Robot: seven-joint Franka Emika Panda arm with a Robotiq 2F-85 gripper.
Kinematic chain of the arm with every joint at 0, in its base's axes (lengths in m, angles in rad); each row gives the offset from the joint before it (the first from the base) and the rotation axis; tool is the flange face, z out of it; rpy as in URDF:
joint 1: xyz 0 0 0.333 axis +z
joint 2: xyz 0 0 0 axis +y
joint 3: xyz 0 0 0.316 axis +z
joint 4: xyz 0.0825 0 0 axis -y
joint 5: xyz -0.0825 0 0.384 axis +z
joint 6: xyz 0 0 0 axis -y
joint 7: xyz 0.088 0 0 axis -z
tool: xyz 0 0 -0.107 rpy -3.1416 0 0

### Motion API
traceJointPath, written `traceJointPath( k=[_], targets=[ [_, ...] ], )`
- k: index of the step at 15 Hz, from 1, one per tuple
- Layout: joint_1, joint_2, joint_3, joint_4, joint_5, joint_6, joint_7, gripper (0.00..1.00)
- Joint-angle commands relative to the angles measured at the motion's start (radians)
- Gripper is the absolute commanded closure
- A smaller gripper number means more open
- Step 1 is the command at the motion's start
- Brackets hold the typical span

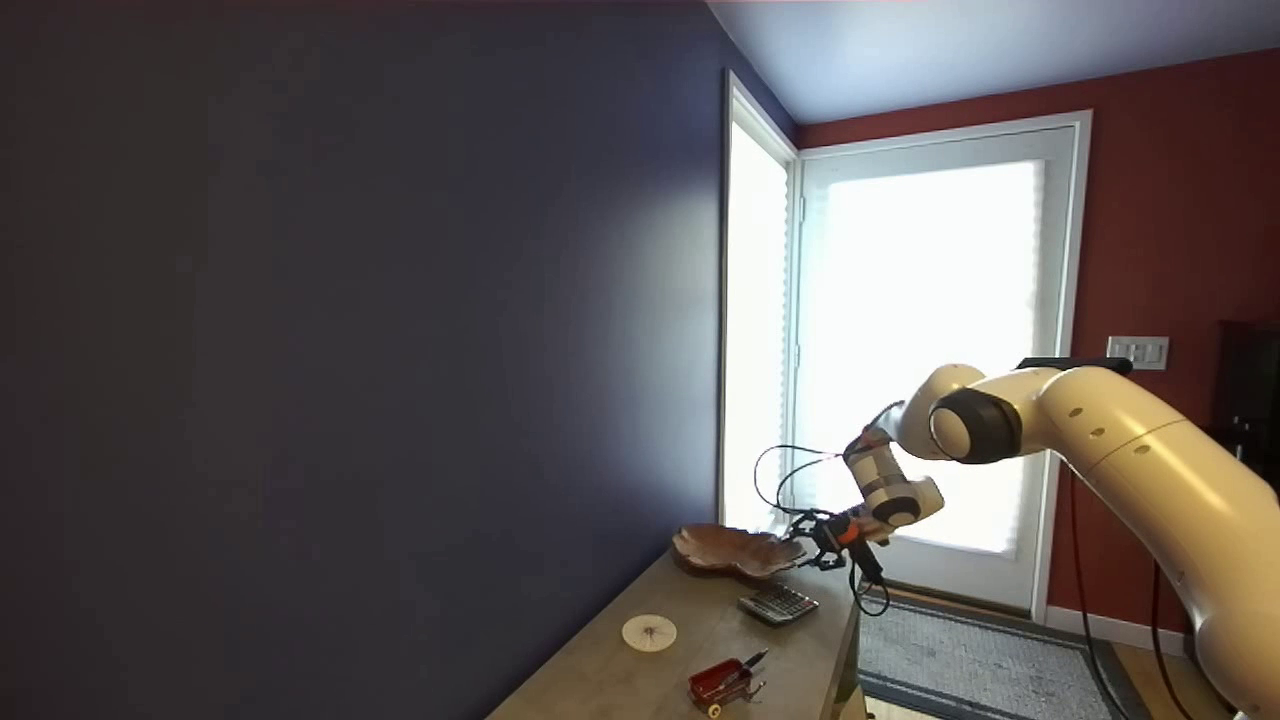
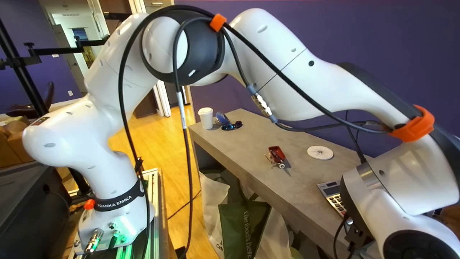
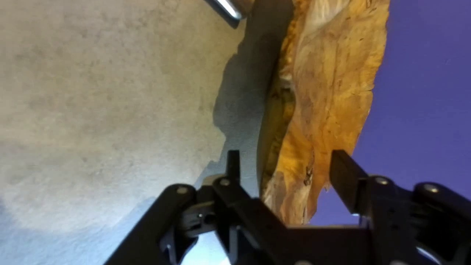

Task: Move the wooden tray to the right

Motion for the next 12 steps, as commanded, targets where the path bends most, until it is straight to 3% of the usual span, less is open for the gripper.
traceJointPath(
  k=[1,6,9,12],
  targets=[
    [-0.016,-0.043,-0.008,-0.031,-0.06,-0.04,-0.016,0.04],
    [-0.043,-0.137,-0.027,-0.098,-0.187,-0.163,-0.066,0.0],
    [-0.028,-0.225,-0.066,-0.177,-0.339,-0.209,-0.095,0.0],
    [0.002,-0.342,-0.097,-0.283,-0.512,-0.173,-0.144,0.0]
  ],
)
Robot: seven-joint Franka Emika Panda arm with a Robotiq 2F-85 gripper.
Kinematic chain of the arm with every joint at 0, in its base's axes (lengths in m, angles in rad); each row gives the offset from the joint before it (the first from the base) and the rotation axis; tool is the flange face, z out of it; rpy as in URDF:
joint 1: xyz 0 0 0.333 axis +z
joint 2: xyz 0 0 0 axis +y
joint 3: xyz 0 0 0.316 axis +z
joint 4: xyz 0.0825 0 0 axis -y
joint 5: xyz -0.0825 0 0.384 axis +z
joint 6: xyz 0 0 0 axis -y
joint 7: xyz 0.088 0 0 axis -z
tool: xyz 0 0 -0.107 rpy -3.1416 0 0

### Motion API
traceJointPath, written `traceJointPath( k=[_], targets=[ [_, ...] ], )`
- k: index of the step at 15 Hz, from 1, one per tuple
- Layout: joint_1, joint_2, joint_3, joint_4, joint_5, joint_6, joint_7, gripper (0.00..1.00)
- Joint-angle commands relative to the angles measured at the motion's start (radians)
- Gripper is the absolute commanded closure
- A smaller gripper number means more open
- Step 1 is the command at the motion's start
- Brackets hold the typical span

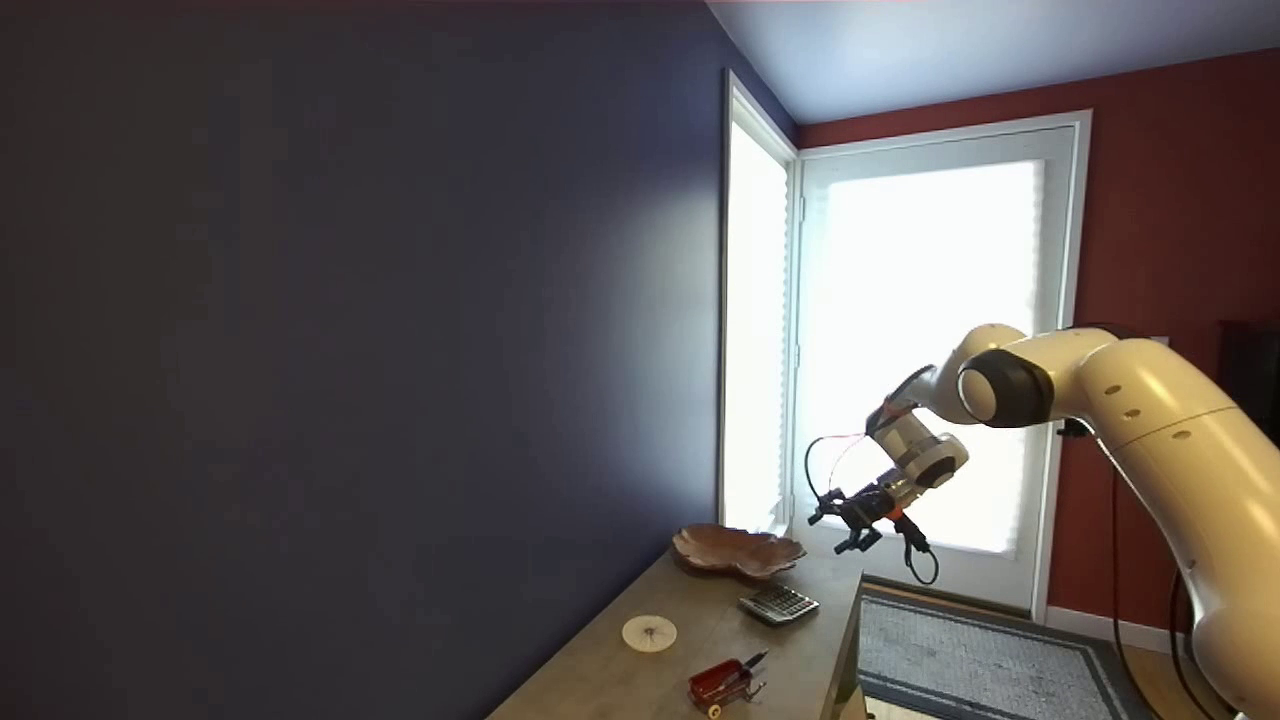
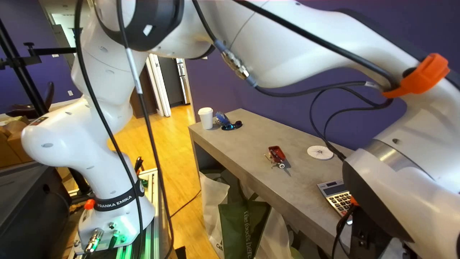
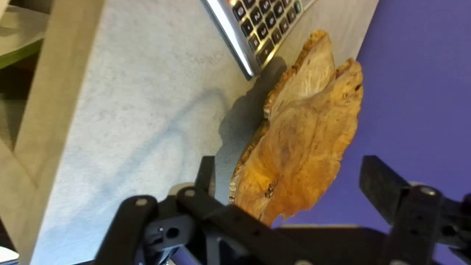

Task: Move the wooden tray to the right

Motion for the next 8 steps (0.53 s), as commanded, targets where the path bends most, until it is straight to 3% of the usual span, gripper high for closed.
traceJointPath(
  k=[1,4,8],
  targets=[
    [0.037,-0.184,-0.026,-0.182,-0.186,0.041,-0.074,0.0],
    [0.061,-0.324,-0.02,-0.309,-0.292,0.132,-0.115,0.0],
    [0.111,-0.527,0.01,-0.508,-0.297,0.337,-0.166,0.0]
  ],
)
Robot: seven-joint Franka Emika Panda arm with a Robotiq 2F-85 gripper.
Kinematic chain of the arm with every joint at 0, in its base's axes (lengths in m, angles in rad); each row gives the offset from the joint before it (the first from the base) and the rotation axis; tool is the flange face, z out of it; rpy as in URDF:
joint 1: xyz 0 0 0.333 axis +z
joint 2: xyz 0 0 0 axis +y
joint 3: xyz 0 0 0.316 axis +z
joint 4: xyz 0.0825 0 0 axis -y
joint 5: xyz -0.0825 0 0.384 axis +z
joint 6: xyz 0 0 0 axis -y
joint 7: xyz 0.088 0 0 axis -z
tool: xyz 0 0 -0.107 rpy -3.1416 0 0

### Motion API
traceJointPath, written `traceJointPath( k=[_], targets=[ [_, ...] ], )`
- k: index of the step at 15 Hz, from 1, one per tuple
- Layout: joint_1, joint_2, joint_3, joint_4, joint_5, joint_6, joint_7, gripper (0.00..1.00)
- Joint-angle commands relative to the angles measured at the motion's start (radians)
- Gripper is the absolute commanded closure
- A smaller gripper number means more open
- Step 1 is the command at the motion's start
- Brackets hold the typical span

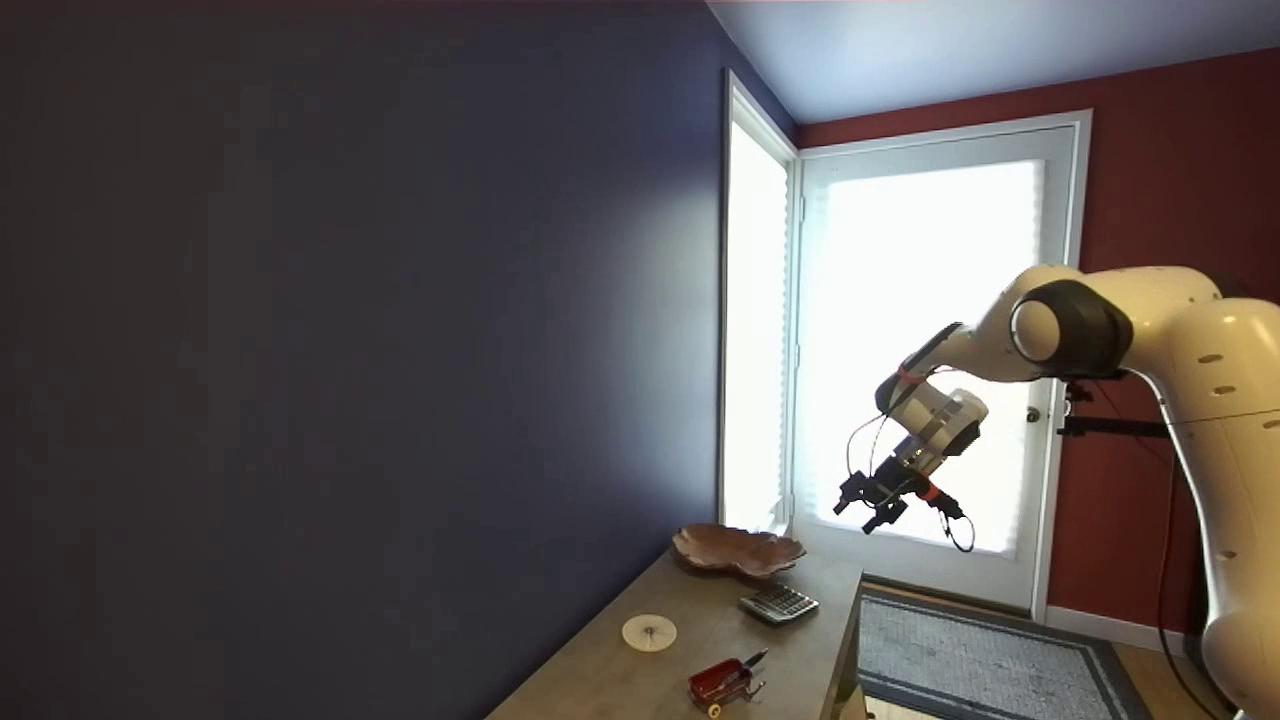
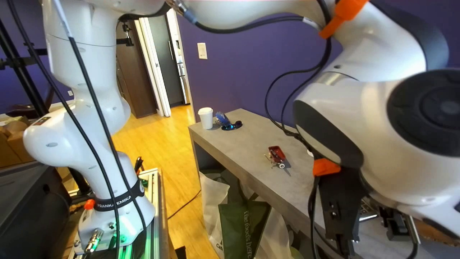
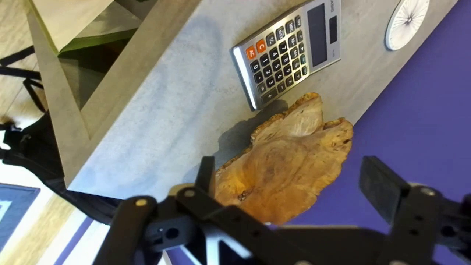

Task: Move the wooden tray to the right

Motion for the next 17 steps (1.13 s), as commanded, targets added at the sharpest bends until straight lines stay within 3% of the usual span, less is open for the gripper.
traceJointPath(
  k=[1,3,8,9,10,17],
  targets=[
    [0.06,-0.227,0.032,-0.247,-0.016,0.225,-0.067,0.0],
    [0.091,-0.307,0.048,-0.347,-0.071,0.302,-0.079,0.0],
    [0.141,-0.456,0.093,-0.52,-0.049,0.431,-0.179,0.0],
    [0.143,-0.461,0.096,-0.532,-0.068,0.414,-0.181,0.0],
    [0.139,-0.393,0.09,-0.464,-0.035,0.404,-0.16,0.0],
    [0.14,-0.395,0.09,-0.471,-0.035,0.404,-0.162,0.0]
  ],
)
